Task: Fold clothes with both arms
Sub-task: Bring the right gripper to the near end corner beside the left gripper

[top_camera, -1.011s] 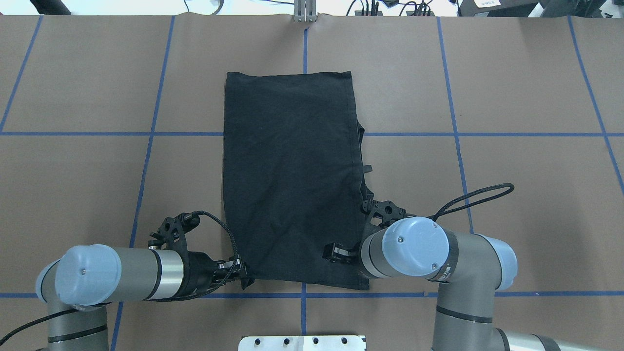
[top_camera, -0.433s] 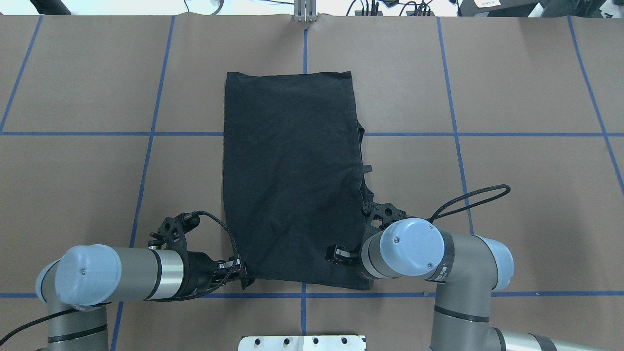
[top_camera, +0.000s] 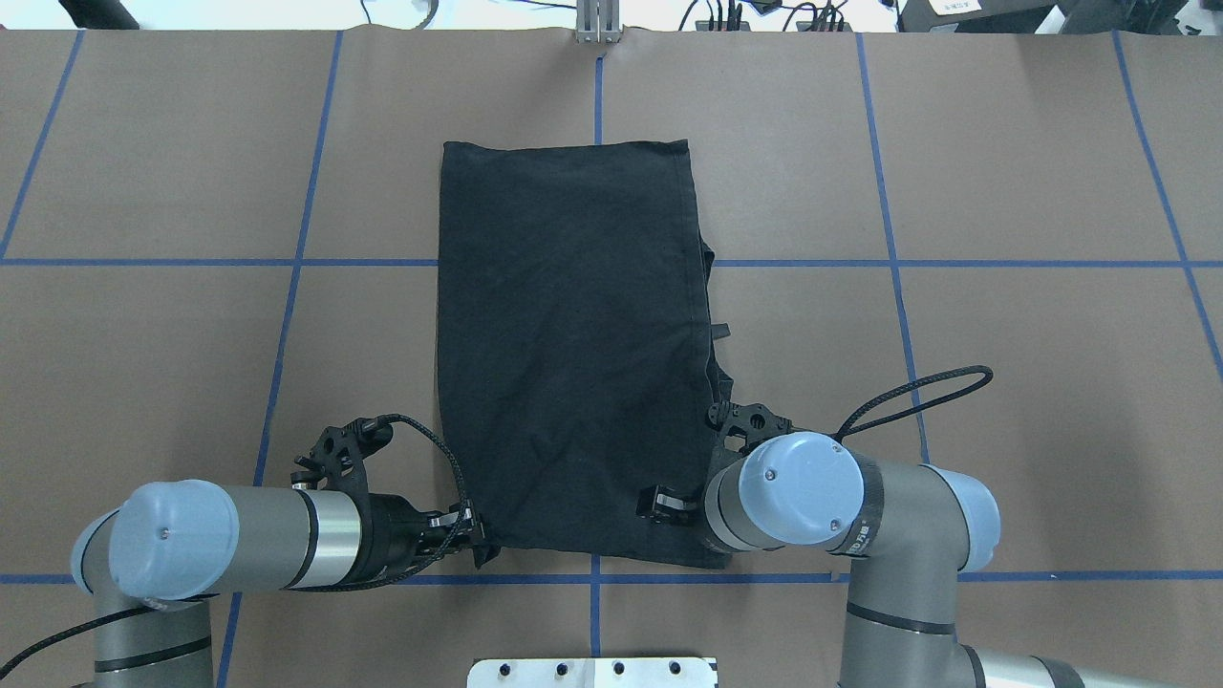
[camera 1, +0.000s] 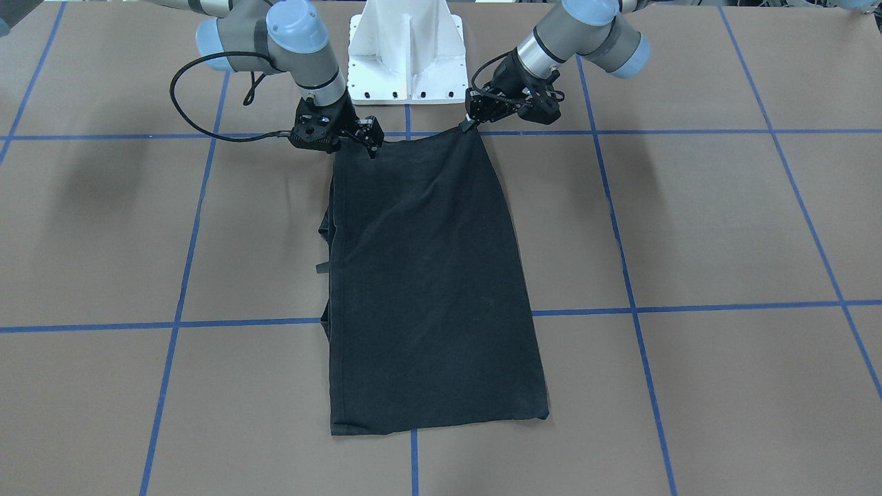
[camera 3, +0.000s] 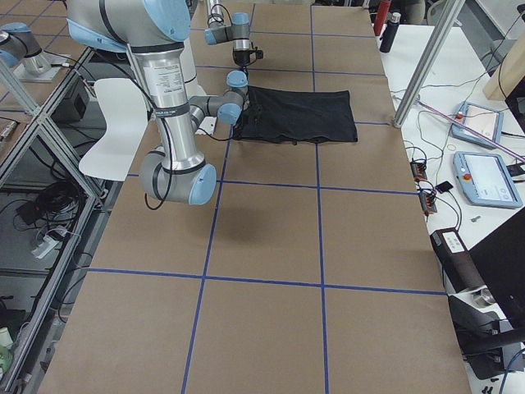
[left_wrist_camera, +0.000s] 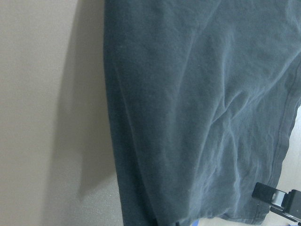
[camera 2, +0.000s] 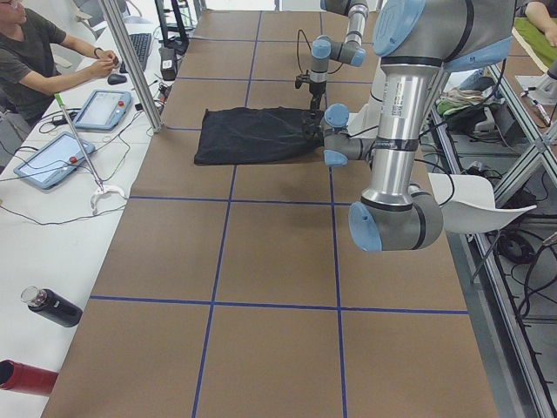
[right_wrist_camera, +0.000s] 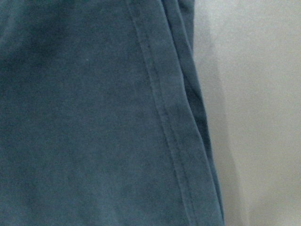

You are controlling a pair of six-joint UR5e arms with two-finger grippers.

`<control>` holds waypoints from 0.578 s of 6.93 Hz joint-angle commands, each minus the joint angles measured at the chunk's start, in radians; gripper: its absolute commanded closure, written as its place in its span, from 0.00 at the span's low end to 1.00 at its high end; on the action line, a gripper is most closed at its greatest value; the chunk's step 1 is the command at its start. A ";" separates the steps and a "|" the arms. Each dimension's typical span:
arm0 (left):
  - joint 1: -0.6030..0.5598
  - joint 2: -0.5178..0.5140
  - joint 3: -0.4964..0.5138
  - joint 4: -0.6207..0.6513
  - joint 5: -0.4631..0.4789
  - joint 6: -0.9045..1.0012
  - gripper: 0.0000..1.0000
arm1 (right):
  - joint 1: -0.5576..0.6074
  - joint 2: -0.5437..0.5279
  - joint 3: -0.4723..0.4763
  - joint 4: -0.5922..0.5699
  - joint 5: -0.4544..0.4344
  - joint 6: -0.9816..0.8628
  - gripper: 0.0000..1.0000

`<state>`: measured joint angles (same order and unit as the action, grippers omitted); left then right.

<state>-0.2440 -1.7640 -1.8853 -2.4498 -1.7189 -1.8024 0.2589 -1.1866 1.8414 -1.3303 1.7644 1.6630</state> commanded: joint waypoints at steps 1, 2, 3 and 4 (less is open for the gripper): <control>0.000 0.000 0.000 0.000 0.001 0.000 1.00 | -0.001 0.001 0.001 -0.001 0.001 0.001 0.00; 0.000 0.000 -0.002 0.000 -0.001 0.000 1.00 | -0.001 0.001 -0.001 -0.001 0.001 0.001 0.07; 0.000 0.000 -0.002 0.000 0.001 0.000 1.00 | -0.001 0.002 -0.001 -0.001 0.001 0.001 0.12; 0.000 0.000 0.000 0.000 0.001 0.000 1.00 | -0.001 0.002 -0.001 -0.001 0.001 0.001 0.12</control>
<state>-0.2439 -1.7641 -1.8863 -2.4498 -1.7185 -1.8024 0.2578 -1.1848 1.8410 -1.3315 1.7656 1.6643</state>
